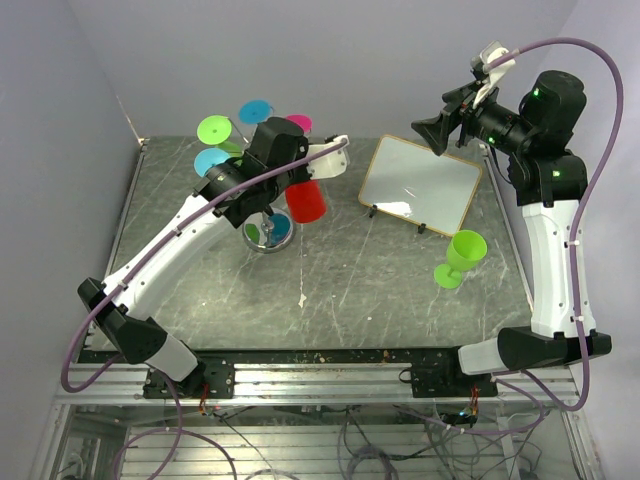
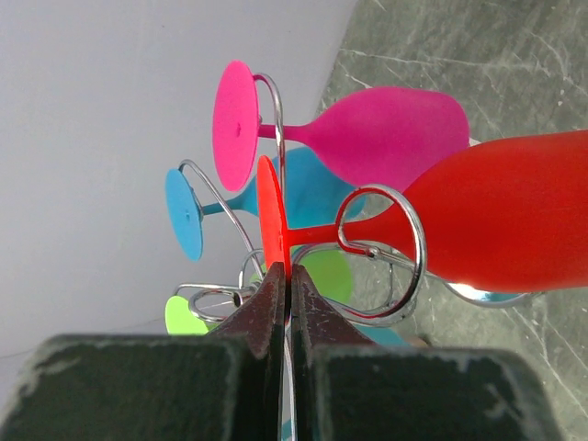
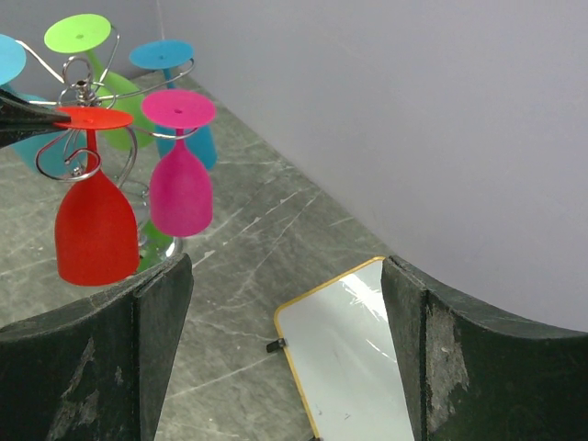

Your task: Place the wine glass upside down on the wine glass rack

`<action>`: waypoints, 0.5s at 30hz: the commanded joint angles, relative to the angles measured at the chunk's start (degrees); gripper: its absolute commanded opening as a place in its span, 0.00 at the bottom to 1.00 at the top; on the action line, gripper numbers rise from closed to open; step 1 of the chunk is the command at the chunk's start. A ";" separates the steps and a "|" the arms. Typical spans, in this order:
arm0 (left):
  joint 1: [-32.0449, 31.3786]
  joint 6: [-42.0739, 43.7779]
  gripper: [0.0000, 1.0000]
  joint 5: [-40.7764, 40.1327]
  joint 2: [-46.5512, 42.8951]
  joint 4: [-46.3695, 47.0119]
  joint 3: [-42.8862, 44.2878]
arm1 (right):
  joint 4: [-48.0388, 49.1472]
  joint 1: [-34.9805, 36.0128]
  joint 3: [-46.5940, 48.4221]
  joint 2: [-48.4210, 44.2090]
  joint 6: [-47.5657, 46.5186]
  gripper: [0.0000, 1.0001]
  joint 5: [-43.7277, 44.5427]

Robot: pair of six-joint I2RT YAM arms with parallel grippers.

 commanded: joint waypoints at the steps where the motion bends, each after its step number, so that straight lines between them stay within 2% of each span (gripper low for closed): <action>1: -0.40 0.99 0.07 1.55 -1.83 -2.55 1.10 | 0.97 -0.52 -0.48 0.00 -0.02 0.83 -0.72; 15: -0.39 1.48 0.07 3.63 -2.38 -5.87 2.58 | 1.32 -0.73 -0.90 0.14 0.07 0.83 -0.81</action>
